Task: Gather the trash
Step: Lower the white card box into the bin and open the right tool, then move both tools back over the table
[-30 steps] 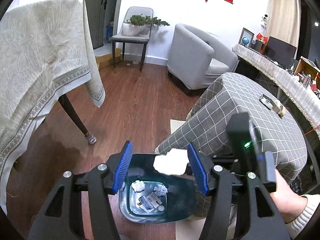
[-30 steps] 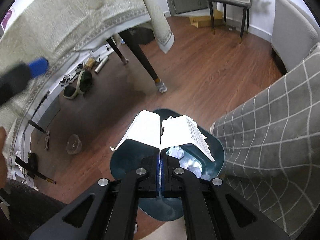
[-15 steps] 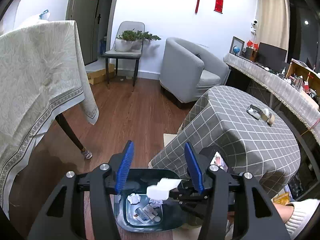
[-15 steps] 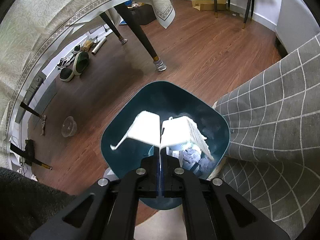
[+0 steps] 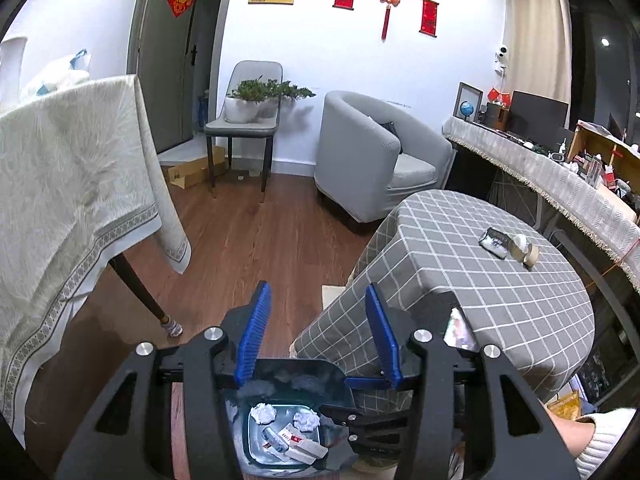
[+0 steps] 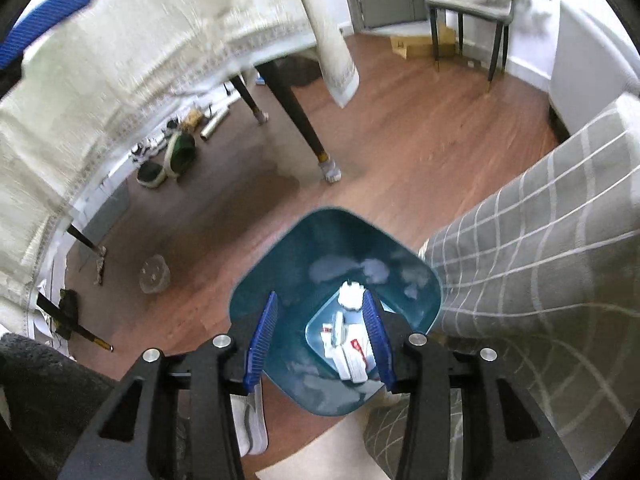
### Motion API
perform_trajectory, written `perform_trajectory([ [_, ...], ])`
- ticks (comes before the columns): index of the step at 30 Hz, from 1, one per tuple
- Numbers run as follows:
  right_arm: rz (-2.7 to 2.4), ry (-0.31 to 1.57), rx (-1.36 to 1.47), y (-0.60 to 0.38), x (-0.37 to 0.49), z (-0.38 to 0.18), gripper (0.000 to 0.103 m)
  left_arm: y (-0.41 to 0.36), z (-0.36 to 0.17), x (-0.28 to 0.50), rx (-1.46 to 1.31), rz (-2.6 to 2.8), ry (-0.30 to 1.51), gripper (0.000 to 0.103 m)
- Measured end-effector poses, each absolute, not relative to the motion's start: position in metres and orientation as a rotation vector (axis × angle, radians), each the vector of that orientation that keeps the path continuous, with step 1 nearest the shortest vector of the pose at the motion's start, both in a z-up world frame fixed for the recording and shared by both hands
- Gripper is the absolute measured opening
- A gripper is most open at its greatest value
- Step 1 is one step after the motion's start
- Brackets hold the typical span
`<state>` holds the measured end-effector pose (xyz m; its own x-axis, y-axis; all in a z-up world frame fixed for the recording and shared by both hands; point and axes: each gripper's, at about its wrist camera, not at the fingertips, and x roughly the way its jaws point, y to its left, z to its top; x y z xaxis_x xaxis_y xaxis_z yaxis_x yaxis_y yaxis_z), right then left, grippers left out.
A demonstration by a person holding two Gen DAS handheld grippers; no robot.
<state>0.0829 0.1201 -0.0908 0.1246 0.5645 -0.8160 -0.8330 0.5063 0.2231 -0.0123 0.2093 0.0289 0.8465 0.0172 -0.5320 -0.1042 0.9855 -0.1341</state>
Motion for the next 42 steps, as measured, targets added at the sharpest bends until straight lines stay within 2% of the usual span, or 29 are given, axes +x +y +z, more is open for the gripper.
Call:
perform_trajectory([
  [10,1.016,0.819,-0.227,0.076,0.091,-0.028,0.045,0.184,0.042,0.000,-0.155,0.052,0.553,0.053],
  [18,0.931,0.749,-0.226,0.034,0.107,-0.010,0.050,0.155,0.047,0.017,-0.153,0.017,0.540,0.065],
  [42,0.757,0.669,-0.249,-0.078,0.165,0.020,0.062,0.075,0.039,0.090,-0.083,-0.108,0.575,0.065],
])
